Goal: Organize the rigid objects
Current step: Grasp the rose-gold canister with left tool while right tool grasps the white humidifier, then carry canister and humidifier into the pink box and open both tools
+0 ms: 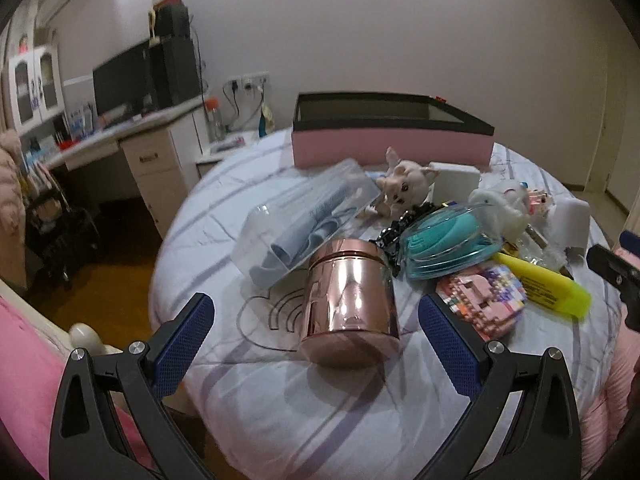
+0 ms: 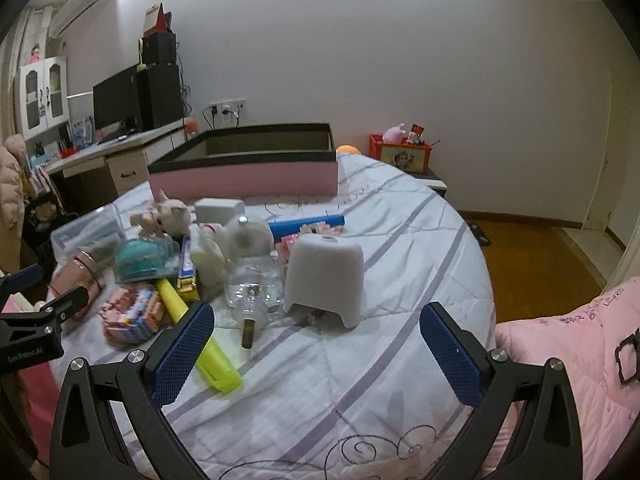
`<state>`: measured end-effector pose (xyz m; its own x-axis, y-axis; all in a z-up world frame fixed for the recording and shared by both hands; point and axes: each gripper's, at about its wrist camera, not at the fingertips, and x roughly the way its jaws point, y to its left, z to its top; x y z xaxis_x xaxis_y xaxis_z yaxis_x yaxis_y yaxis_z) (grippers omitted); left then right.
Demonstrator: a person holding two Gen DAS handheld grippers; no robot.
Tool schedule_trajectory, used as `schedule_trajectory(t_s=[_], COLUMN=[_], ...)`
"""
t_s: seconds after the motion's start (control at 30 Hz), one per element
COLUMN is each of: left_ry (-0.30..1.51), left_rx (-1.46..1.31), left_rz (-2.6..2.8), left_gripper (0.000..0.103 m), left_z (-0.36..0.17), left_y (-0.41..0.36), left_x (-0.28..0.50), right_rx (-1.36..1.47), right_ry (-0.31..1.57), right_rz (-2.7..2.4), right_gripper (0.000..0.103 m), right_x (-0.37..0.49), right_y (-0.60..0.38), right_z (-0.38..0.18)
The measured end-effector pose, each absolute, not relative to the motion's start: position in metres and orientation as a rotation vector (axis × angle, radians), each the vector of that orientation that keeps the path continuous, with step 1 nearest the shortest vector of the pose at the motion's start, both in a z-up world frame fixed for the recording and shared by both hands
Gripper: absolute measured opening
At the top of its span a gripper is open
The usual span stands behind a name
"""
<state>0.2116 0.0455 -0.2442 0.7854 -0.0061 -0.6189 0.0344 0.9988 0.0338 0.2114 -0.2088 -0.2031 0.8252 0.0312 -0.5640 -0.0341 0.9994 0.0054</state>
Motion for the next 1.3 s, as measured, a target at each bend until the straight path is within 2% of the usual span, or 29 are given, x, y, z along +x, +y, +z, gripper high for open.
schedule_trajectory(t_s=[0.07,0.13,0.23,0.3,0.37,0.57,0.67,0.73,0.87,1.3], left_ry=[0.7,0.736,0.746,0.74,0.739,0.743,0.726,0.721,0.692,0.637], left_rx=[0.008,-0.024,-0.001,-0.004,-0.01,-0.037,-0.009,-0.015,-0.001,0.009], left_rz=[-0.047,-0.085,-0.088,-0.117,-0.129,-0.168,-0.169,-0.178,-0.207,-0.304], left_gripper=[0.101,0.09,0.083,0.056,0.047,0.047,0.047,0.047,0.047,0.047], left_z=[-0.25,-0.258,-0.26,-0.258,-0.258,-0.252,-0.246,-0.242,-0.231,-0.195], left_y=[0.045,0.044,0.038,0.035,0.035,0.036,0.032,0.03,0.022,-0.014], left_x=[0.221,0.233,0.241,0.244,0.246,0.244,0.239,0.237,0.23,0.25], right_rx=[-0.006,-0.004,0.013,0.023,0.045,0.124,0.16,0.171,0.195,0.122], right_ry=[0.609,0.619,0.639,0.645,0.65,0.687,0.698,0.708,0.717,0.63], right_rz=[0.028,0.02,0.007,0.002,0.009,0.041,0.07,0.083,0.143,0.139], right_gripper=[0.103,0.103,0.103,0.103,0.103,0.102,0.089,0.072,0.056,0.056], right_x=[0.217,0.221,0.23,0.237,0.246,0.269,0.275,0.278,0.28,0.27], right_y=[-0.211,-0.214,-0.223,-0.226,-0.228,-0.236,-0.241,-0.244,-0.243,-0.235], right_z=[-0.207,-0.21,-0.212,-0.212,-0.212,-0.219,-0.222,-0.223,-0.225,-0.194])
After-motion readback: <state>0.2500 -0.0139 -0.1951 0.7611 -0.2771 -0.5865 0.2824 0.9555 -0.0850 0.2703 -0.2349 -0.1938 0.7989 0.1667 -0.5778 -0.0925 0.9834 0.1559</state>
